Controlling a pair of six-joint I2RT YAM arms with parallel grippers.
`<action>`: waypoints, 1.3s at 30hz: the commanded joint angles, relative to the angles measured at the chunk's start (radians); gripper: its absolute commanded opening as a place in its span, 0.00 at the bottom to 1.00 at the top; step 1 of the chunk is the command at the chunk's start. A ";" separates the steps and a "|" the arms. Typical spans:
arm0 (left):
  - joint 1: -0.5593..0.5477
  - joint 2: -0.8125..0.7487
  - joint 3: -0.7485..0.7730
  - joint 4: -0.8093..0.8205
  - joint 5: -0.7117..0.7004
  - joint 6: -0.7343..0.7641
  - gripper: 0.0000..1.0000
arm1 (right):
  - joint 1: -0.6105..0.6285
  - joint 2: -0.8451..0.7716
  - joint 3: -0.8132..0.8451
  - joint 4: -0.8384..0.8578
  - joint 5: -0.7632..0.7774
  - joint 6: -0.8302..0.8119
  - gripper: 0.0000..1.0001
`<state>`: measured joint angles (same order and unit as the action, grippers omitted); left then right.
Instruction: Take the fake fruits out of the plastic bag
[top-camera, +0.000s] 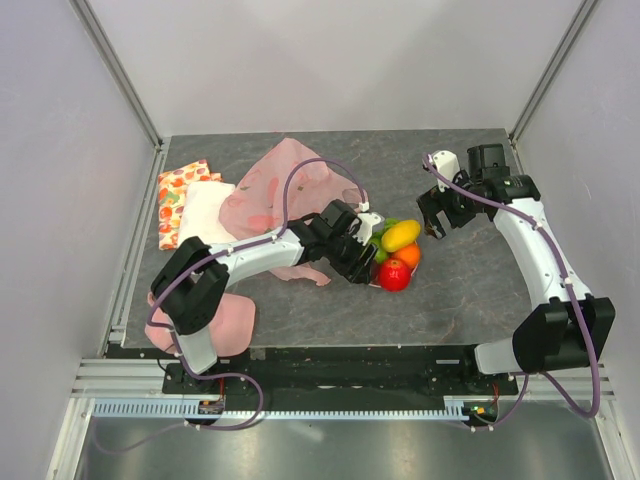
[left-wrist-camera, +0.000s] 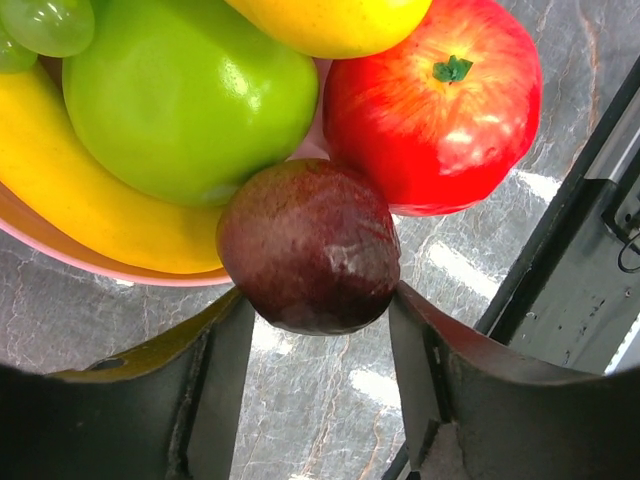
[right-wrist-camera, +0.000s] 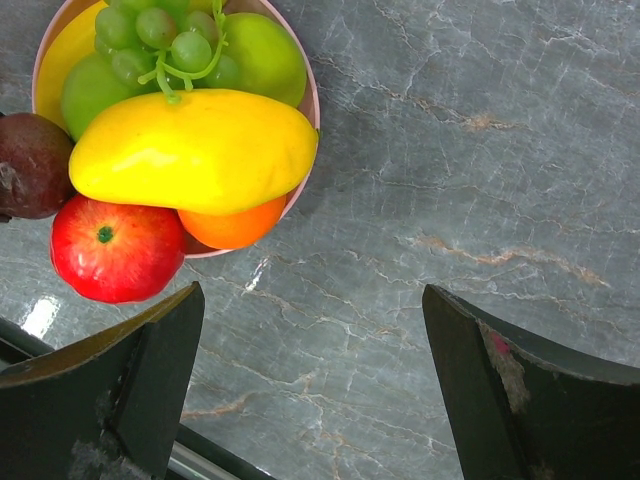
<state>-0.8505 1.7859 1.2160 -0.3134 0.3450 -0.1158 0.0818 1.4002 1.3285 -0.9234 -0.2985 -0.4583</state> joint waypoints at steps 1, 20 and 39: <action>-0.004 0.010 -0.003 0.039 0.017 -0.024 0.64 | -0.002 0.005 0.034 0.028 -0.010 0.013 0.98; -0.004 -0.017 0.003 0.036 0.002 -0.036 0.97 | -0.004 0.026 0.044 0.037 -0.016 0.017 0.98; 0.319 -0.402 0.178 -0.346 0.092 0.240 0.99 | -0.004 0.074 0.279 0.051 0.085 0.113 0.98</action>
<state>-0.6853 1.4315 1.3056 -0.5617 0.4175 0.0216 0.0811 1.4586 1.4982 -0.9009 -0.2722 -0.4068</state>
